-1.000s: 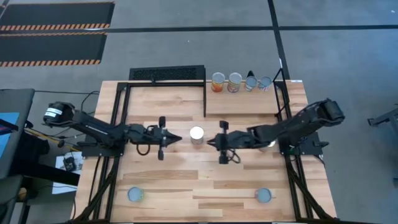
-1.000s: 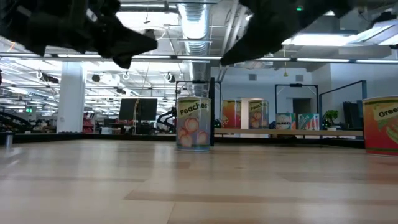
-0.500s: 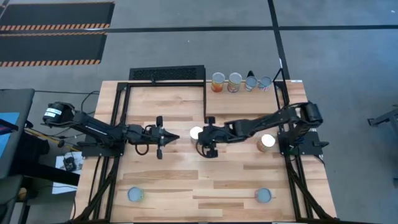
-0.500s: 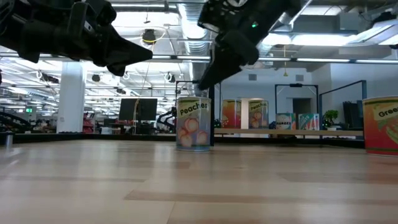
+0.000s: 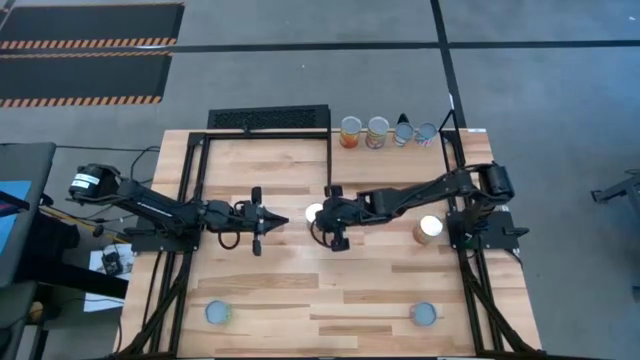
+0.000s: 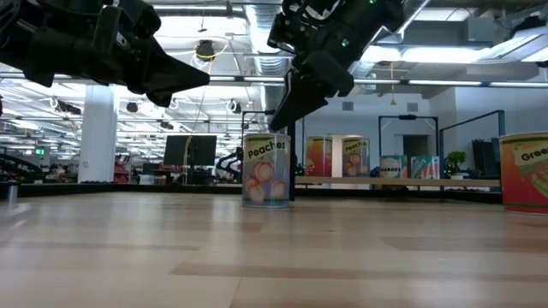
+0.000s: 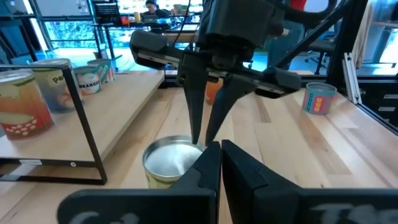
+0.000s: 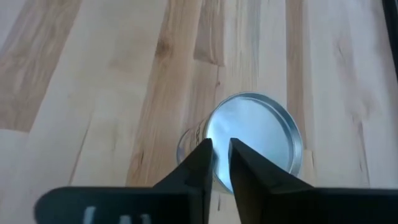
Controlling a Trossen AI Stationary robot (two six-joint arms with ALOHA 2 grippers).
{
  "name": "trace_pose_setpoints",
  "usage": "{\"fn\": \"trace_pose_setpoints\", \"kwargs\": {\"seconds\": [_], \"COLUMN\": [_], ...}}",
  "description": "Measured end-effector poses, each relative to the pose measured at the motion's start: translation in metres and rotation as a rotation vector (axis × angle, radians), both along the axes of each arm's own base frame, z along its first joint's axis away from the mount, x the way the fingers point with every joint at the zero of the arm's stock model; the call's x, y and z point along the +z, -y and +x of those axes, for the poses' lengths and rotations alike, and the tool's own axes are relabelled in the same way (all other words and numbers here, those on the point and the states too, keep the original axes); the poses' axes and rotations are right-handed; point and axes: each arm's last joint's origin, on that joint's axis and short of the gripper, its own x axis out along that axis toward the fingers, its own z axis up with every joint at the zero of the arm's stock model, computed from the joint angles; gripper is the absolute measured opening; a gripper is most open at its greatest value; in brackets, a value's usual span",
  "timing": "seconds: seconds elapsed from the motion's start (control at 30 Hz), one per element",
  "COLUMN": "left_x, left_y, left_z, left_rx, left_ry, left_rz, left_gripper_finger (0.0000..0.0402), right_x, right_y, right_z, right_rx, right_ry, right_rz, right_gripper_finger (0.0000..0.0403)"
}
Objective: Pick and place cans onto a shelf
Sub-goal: Put the blue can on the shelf
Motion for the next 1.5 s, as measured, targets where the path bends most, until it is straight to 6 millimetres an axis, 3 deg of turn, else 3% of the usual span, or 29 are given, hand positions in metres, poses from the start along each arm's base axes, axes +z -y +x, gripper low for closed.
{"fn": "trace_pose_setpoints", "kwargs": {"seconds": [0.17, 0.57, 0.8, 1.3, 1.5], "left_x": [0.0, 0.0, -0.001, -0.001, -0.002], "left_y": [0.0, 0.0, 0.0, 0.0, 0.0], "left_z": [0.0, 0.0, 0.0, 0.0, 0.0], "left_rx": [0.001, 0.002, 0.002, 0.003, 0.002], "left_ry": [-0.001, -0.003, -0.005, -0.013, -0.02], "left_rz": [-0.006, -0.007, -0.009, -0.008, -0.007], "left_gripper_finger": [0.0002, 0.0002, 0.0002, 0.0002, 0.0002], "right_x": [-0.005, 0.004, 0.01, -0.012, -0.007], "right_y": [0.004, 0.006, 0.0, 0.007, 0.005], "right_z": [0.002, 0.003, 0.005, 0.011, 0.006], "right_rx": [0.002, -0.003, 0.014, 0.031, 0.049], "right_ry": [-0.016, -0.004, 0.01, -0.072, -0.092], "right_rz": [0.013, 0.015, 0.014, -0.025, -0.034], "right_gripper_finger": [0.0068, 0.0149, 0.0165, 0.0106, 0.0044]}}
